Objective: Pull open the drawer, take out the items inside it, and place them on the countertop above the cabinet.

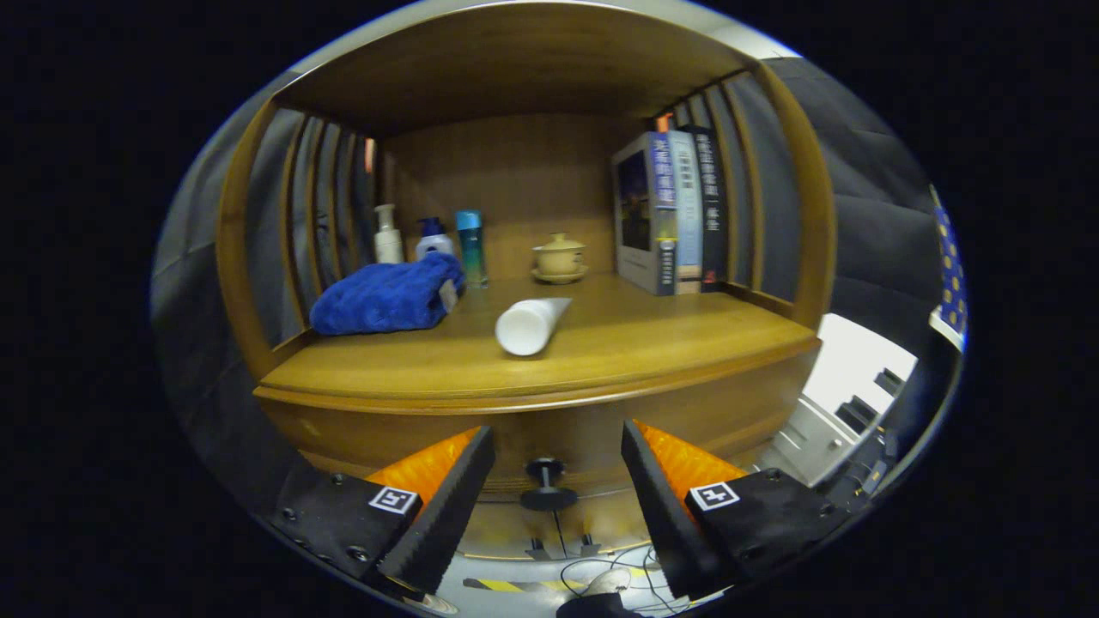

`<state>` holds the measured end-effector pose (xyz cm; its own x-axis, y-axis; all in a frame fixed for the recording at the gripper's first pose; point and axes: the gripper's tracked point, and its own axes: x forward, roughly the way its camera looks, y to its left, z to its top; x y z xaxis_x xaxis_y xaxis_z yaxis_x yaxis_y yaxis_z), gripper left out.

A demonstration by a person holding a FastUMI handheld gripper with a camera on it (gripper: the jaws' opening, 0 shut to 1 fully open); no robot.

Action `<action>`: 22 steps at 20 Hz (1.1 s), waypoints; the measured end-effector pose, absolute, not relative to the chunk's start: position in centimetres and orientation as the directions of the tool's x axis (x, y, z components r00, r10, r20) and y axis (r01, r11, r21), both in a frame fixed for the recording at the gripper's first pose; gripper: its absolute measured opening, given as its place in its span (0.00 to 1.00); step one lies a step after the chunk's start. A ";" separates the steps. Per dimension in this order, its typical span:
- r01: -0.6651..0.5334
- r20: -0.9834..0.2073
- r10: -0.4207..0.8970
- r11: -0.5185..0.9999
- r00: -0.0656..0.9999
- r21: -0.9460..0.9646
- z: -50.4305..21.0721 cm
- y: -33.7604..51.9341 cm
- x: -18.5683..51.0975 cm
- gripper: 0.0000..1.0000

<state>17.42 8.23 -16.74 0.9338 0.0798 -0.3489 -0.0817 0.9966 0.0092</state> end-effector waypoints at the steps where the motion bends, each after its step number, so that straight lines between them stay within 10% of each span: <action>1: -0.122 -0.359 0.130 0.992 0.924 0.043 -15.7 9.6 16.8 0.99; 13: -0.199 -0.072 0.198 0.980 0.978 -0.008 6.8 9.5 10.3 0.98; 22: -0.173 -0.081 0.170 0.984 0.982 -0.033 7.1 8.8 9.3 0.98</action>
